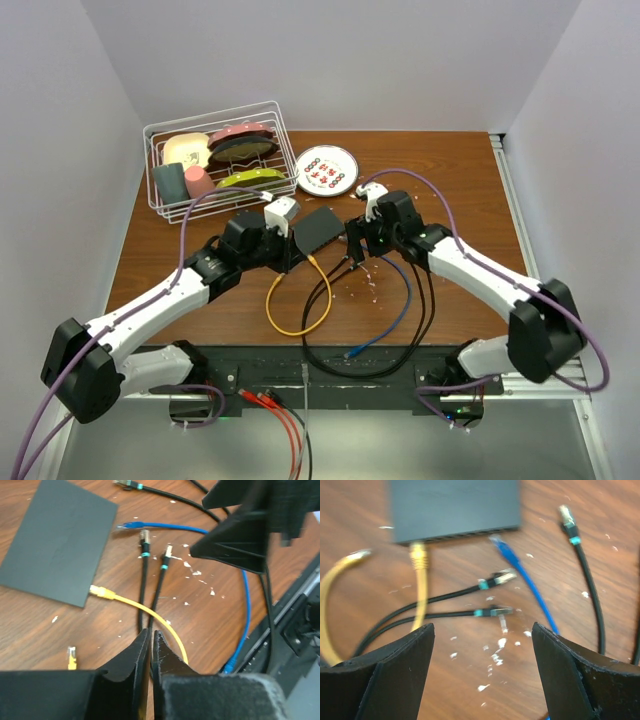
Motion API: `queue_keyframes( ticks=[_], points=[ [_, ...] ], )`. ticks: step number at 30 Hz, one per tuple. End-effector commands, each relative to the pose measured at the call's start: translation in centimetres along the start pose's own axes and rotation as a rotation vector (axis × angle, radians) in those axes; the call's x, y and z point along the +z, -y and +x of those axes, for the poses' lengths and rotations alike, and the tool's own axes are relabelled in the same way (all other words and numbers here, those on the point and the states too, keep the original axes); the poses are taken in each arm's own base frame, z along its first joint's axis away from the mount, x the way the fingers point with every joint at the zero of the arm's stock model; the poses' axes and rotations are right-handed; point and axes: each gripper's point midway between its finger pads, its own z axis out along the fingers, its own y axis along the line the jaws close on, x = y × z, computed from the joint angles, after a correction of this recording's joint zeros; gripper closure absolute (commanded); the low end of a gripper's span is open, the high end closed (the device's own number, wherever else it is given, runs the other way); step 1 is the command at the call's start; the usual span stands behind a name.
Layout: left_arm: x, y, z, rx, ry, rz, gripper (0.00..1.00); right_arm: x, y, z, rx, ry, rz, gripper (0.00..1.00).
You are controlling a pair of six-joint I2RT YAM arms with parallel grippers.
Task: Insert the plug into the switch port
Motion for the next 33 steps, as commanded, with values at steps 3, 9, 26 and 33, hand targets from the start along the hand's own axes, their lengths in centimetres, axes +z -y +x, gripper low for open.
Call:
queue_keyframes(
  ticks=[3, 9, 26, 33],
  points=[
    [0.4, -0.9, -1.6, 0.0, 0.078, -0.051, 0.8, 4.4, 2.5, -1.4, 0.017, 0.034, 0.138, 0.21],
    [0.4, -1.5, -1.1, 0.014, 0.07, -0.075, 0.67, 6.3, 2.6, -2.1, 0.009, 0.04, 0.136, 0.21],
    [0.4, -2.3, -0.6, 0.029, 0.064, -0.107, 0.3, 11.6, 3.4, -1.3, -0.013, -0.018, 0.149, 0.33],
    [-0.2, -2.4, -1.0, 0.03, 0.08, -0.116, 0.3, 12.7, 3.8, -0.7, -0.046, -0.04, 0.159, 0.69]
  ],
)
